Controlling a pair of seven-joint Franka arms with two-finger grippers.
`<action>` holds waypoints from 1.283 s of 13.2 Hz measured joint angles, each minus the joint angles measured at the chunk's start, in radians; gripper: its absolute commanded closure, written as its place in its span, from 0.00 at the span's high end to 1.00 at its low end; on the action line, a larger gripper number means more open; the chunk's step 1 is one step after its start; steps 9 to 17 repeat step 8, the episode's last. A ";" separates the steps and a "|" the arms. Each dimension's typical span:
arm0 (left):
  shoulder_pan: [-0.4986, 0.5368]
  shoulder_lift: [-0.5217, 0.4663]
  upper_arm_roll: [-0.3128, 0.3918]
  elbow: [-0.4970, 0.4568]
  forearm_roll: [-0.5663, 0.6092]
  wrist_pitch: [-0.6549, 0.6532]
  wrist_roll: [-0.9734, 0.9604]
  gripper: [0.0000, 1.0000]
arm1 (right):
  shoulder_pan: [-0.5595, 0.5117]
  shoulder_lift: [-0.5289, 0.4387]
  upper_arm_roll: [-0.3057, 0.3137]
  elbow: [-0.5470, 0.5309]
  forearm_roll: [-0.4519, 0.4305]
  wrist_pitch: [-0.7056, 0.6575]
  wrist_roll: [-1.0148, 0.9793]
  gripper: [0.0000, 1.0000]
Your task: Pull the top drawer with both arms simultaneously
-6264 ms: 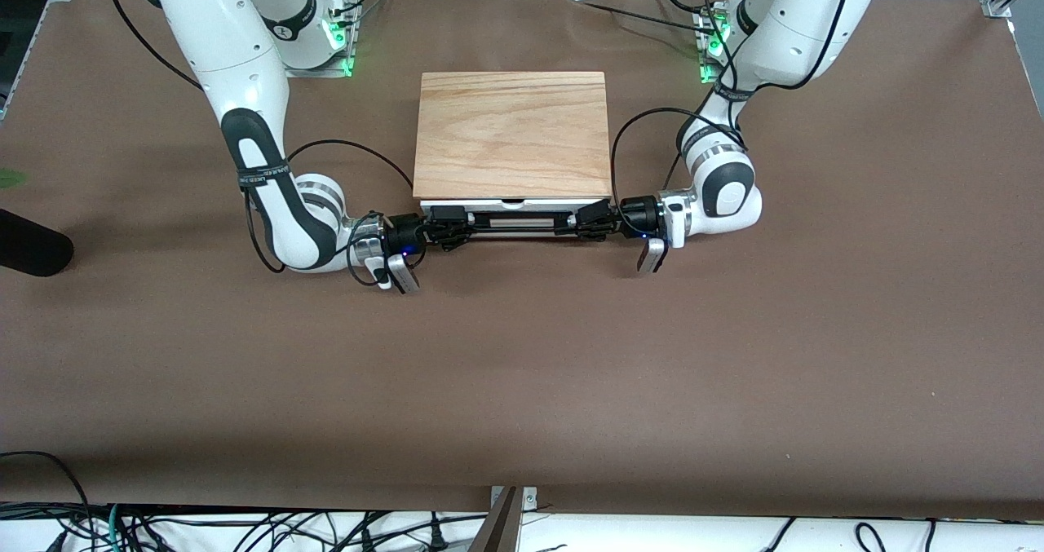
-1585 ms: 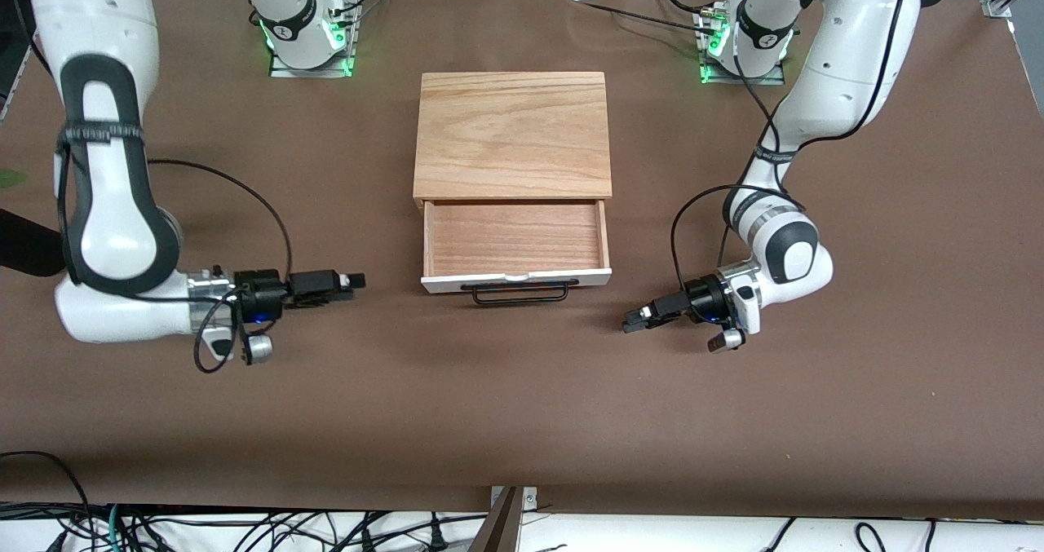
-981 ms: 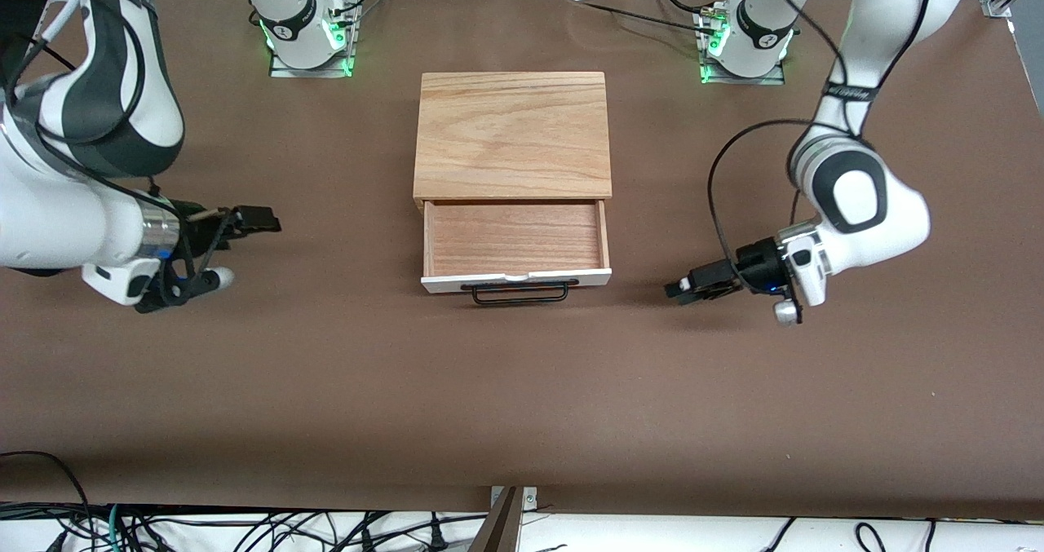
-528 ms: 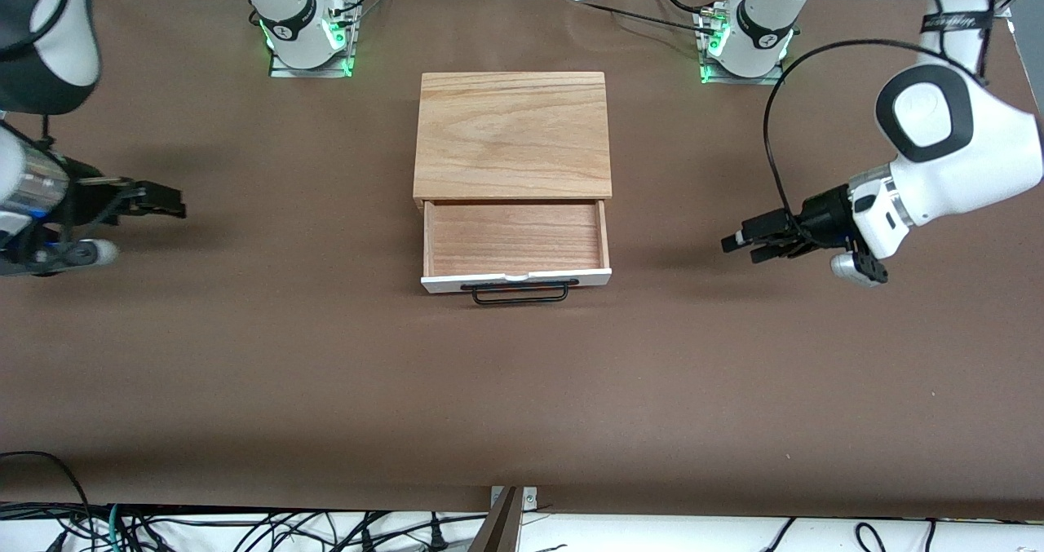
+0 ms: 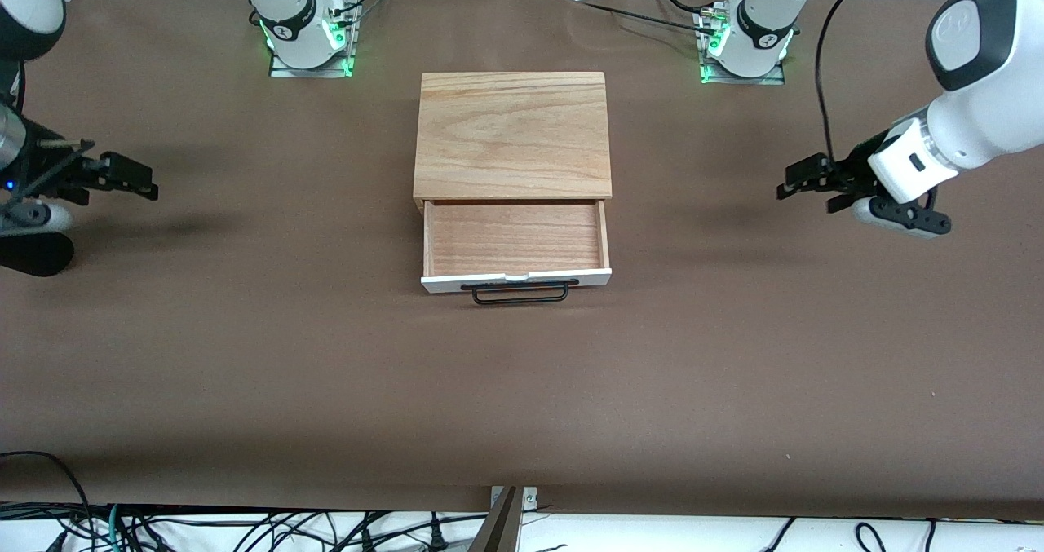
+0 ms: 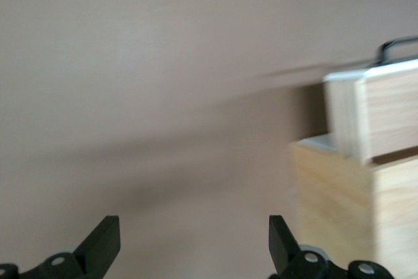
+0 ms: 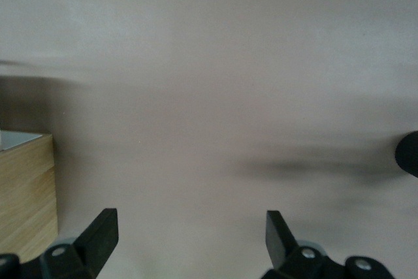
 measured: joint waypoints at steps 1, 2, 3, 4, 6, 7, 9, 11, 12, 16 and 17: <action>0.001 -0.008 0.000 0.026 0.047 -0.039 0.000 1.00 | -0.008 -0.049 0.008 -0.067 -0.002 0.030 0.000 1.00; 0.004 -0.014 0.000 0.056 0.076 -0.084 -0.001 1.00 | -0.010 -0.076 0.011 -0.099 -0.004 0.040 0.000 1.00; 0.008 -0.017 0.000 0.092 0.108 -0.129 -0.001 1.00 | -0.010 -0.084 0.012 -0.106 -0.005 0.040 0.000 1.00; 0.010 -0.020 0.000 0.128 0.152 -0.166 -0.001 1.00 | -0.010 -0.083 0.014 -0.106 -0.008 0.040 0.000 1.00; 0.011 -0.022 0.000 0.187 0.232 -0.208 -0.001 1.00 | -0.010 -0.081 0.015 -0.106 -0.019 0.040 0.000 1.00; 0.012 -0.022 0.000 0.201 0.244 -0.216 -0.001 1.00 | -0.010 -0.080 0.015 -0.106 -0.022 0.040 0.000 1.00; 0.015 -0.022 0.000 0.205 0.246 -0.216 -0.001 1.00 | -0.011 -0.079 0.015 -0.106 -0.023 0.040 0.000 1.00; 0.015 -0.022 0.000 0.205 0.246 -0.216 -0.001 1.00 | -0.011 -0.079 0.015 -0.106 -0.023 0.040 0.000 1.00; 0.015 -0.022 0.000 0.205 0.246 -0.216 -0.001 1.00 | -0.011 -0.079 0.015 -0.106 -0.023 0.040 0.000 1.00; 0.015 -0.022 0.000 0.205 0.246 -0.216 -0.001 1.00 | -0.011 -0.079 0.015 -0.106 -0.023 0.040 0.000 1.00; 0.015 -0.022 0.000 0.205 0.246 -0.216 -0.001 1.00 | -0.011 -0.079 0.015 -0.106 -0.023 0.040 0.000 1.00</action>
